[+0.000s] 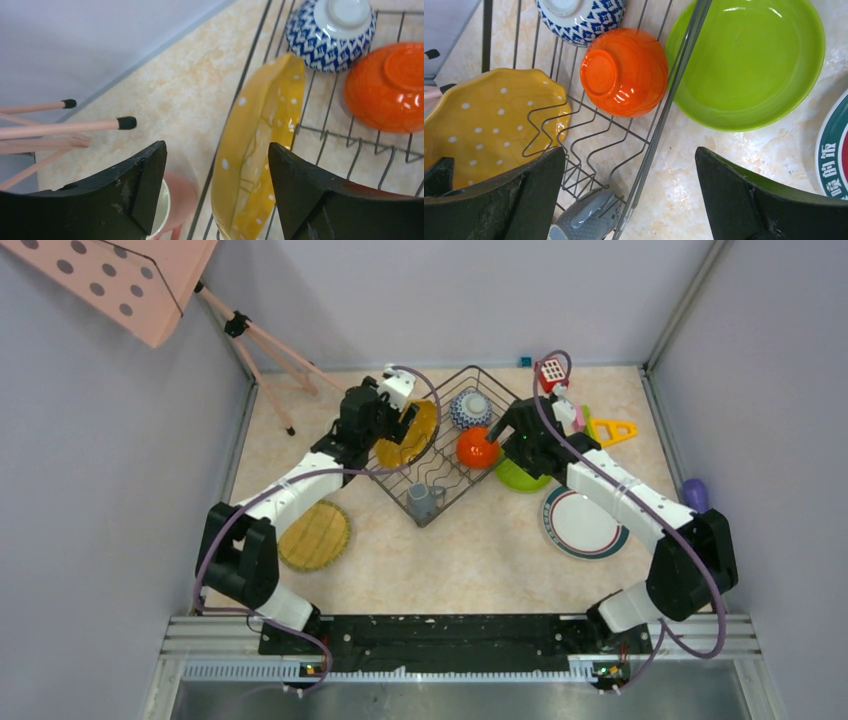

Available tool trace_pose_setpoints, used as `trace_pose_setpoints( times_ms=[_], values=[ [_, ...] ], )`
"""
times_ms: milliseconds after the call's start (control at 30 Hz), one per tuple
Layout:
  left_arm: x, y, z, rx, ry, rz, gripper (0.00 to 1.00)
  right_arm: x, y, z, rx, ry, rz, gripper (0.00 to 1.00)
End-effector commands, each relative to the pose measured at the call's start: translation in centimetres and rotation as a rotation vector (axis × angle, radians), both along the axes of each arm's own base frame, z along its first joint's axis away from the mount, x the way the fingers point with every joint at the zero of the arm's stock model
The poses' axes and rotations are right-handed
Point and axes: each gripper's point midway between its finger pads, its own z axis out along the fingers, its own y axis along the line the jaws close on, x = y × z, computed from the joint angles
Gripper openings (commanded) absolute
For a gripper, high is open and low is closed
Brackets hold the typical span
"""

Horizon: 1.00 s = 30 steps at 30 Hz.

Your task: Load the mixed dishes into the dish rack

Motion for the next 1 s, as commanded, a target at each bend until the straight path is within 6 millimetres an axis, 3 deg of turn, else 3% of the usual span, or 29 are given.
trace_pose_setpoints(
  times_ms=[0,267,500,667,833,967],
  values=[
    [1.6,-0.1,6.1,-0.099,-0.144,0.045,0.81,0.0,-0.7,3.0,-0.010,-0.091,0.002,0.99],
    [-0.1,0.7,10.2,-0.169,-0.199,0.061,0.86,-0.8,-1.8,3.7,-0.054,-0.133,0.030,0.99],
    [-3.1,2.3,12.7,-0.251,-0.171,0.112,0.84,-1.5,-1.5,4.3,-0.075,-0.183,0.120,0.99],
    [-6.5,6.3,10.8,-0.453,-0.040,0.402,0.78,-2.3,-1.8,4.4,-0.099,-0.218,0.169,0.99],
    [-11.8,11.2,5.0,-0.551,0.109,0.740,0.76,-3.8,-1.6,4.6,-0.081,-0.260,0.240,0.99],
    [-15.6,12.8,1.2,-0.692,0.129,0.804,0.85,-5.1,-0.5,5.4,-0.031,-0.311,0.327,0.99]
  ],
)
